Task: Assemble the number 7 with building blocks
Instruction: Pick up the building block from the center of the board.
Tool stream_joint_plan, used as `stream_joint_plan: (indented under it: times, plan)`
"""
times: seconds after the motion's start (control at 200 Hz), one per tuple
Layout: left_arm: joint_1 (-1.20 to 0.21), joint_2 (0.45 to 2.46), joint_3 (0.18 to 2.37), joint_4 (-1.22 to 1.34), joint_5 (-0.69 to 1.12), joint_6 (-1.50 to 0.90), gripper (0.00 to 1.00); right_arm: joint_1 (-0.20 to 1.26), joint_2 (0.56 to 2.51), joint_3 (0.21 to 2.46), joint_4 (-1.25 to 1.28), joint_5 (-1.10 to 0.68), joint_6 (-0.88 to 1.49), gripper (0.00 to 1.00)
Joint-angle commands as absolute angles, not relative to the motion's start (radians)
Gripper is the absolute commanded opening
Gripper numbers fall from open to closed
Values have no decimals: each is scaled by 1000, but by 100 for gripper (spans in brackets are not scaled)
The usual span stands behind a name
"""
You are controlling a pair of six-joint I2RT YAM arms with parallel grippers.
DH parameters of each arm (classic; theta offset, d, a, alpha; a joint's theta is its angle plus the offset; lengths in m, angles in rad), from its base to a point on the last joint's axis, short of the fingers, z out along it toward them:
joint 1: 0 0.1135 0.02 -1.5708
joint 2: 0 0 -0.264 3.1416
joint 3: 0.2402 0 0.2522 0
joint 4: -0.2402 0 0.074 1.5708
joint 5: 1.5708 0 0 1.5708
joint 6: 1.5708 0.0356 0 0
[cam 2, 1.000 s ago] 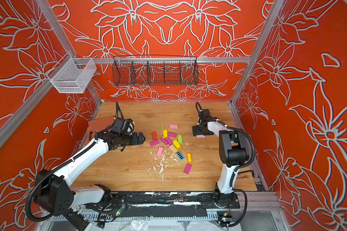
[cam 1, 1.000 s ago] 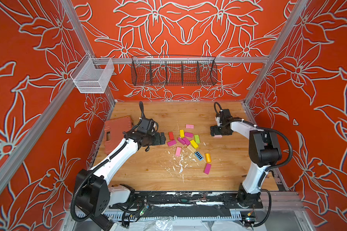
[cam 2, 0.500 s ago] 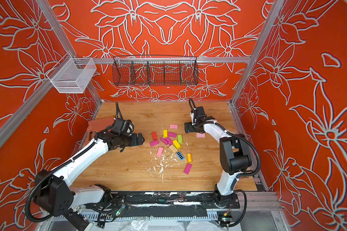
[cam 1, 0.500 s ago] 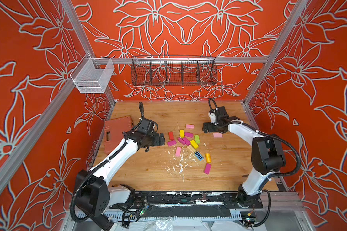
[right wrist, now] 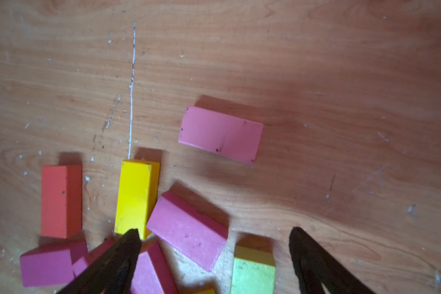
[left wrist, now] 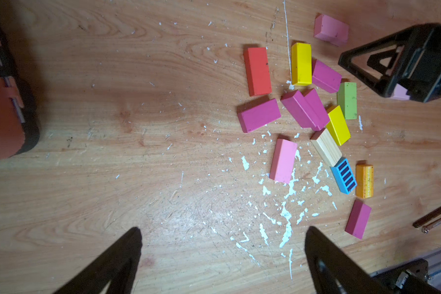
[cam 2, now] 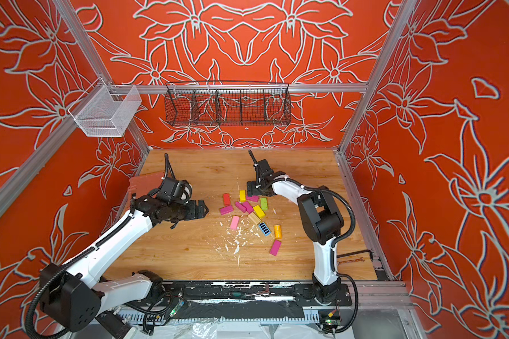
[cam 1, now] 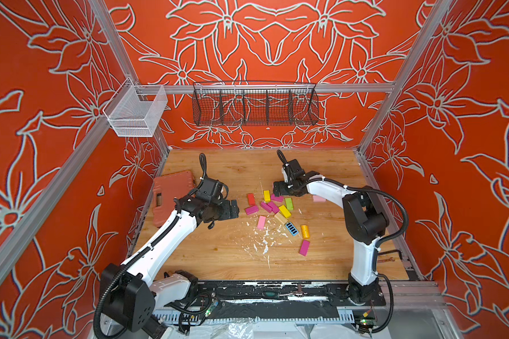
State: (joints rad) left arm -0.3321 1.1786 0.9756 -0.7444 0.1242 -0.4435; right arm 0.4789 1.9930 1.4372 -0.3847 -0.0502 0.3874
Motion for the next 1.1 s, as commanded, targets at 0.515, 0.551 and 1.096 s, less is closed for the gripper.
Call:
stream_joint_plan:
  times: [0.515, 0.551, 1.096]
  plan:
    - [-331, 1032, 931, -807, 146, -455, 97, 524, 2155, 1635, -459, 93, 484, 90]
    - [-332, 1032, 933, -806, 149, -454, 97, 526, 2163, 1646, -463, 100, 486, 90]
    - [-331, 1020, 920, -787, 144, -464, 97, 533, 2275, 1760, -501, 179, 516, 71]
